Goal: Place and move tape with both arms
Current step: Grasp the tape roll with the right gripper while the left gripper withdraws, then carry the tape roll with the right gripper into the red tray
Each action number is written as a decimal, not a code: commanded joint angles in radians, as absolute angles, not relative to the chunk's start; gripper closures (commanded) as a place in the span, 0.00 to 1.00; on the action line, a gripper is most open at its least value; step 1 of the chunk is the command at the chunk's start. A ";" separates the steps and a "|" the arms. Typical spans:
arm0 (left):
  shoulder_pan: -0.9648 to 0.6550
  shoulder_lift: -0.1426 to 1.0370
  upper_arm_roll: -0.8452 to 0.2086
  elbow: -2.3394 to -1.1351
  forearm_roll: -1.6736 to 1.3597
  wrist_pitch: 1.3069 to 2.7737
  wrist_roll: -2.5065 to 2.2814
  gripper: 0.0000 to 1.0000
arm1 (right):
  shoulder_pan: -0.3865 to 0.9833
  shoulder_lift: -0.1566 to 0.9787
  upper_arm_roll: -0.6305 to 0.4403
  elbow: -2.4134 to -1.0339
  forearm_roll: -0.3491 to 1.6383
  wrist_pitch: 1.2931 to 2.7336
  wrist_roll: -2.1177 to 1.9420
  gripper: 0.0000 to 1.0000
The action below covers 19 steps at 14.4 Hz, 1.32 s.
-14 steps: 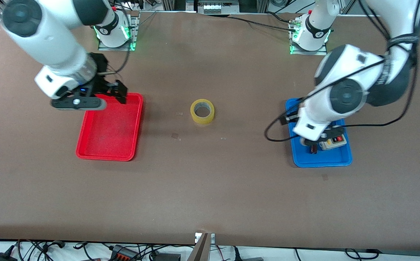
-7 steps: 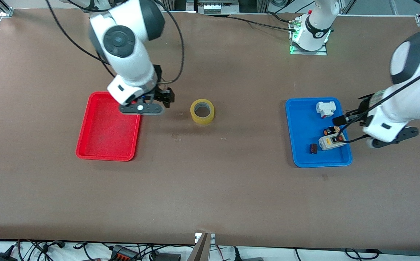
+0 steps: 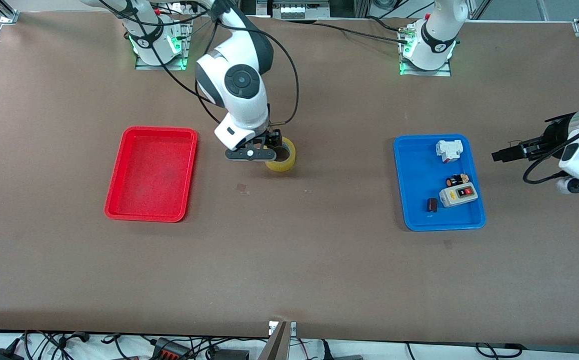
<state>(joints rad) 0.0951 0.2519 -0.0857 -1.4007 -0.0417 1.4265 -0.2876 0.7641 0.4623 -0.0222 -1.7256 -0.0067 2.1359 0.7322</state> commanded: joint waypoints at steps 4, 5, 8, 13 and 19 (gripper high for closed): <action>-0.021 0.083 0.031 -1.612 -0.061 1.583 -0.219 0.00 | 0.810 0.551 -0.032 -1.765 -0.015 2.262 0.755 0.02; -0.023 0.065 0.031 -1.641 -0.061 1.598 -0.207 0.00 | 0.811 0.552 -0.032 -1.799 -0.015 2.302 0.755 0.02; -0.023 0.051 0.031 -1.638 -0.061 1.588 -0.163 0.00 | 0.813 0.552 -0.032 -1.854 -0.014 2.359 0.759 0.02; -0.023 0.075 0.022 -1.557 -0.072 1.516 -0.161 0.00 | 0.827 0.581 -0.032 -1.855 -0.014 2.396 0.779 0.22; -0.026 0.072 -0.011 -1.545 -0.071 1.493 -0.163 0.00 | 0.816 0.568 -0.037 -1.855 -0.012 2.395 0.781 0.87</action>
